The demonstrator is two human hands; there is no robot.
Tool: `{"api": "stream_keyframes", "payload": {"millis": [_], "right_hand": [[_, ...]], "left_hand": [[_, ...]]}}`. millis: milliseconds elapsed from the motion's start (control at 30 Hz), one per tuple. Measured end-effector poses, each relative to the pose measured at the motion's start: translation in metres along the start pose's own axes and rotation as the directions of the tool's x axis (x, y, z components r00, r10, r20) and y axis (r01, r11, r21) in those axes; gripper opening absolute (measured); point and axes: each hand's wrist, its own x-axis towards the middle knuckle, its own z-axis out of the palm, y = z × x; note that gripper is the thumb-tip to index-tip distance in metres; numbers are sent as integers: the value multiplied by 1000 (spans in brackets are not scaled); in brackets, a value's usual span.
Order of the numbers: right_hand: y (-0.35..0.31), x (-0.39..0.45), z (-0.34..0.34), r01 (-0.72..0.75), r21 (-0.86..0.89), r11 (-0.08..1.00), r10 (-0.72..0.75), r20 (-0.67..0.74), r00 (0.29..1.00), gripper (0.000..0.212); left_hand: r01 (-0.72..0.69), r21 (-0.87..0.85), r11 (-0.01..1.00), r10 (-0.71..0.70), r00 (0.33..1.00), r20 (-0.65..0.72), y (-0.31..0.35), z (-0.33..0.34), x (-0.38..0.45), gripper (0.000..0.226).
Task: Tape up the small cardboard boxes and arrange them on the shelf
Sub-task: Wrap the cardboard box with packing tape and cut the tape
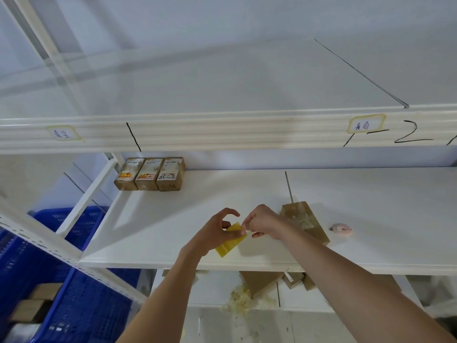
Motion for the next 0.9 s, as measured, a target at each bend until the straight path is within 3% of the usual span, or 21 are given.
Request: {"api": "stream_keyframes", "payload": {"millis": [233,367,500,600,733,833,900], "right_hand": [[-5,-2,4,87,-135,987,-87,7,996,15],[-18,-10,9,148,-341,928,-145,33,989,23],[-25,-14,14,199,-487,850,-213,27,977,19],[-26,-16,21,222,-522,823,-245,24,969,19],[-27,-18,29,246,-536,808,-264,45,963,17],[-26,-18,29,255,-512,820,-273,42,961,16],[-24,-19,23,261,-458,850,-282,24,959,12]], "left_hand": [[74,-15,997,-75,995,-68,-4,5,6,38],[121,10,993,-121,992,-43,-11,10,7,23],[179,-22,984,-179,983,-34,-15,13,4,44],[206,-72,976,-209,977,-44,-23,13,-3,45],[237,-110,965,-243,969,-49,-29,15,-10,15],[204,-126,971,-211,977,-44,-27,13,-19,11],[152,-246,957,-154,988,12,-26,8,-27,10]]}}
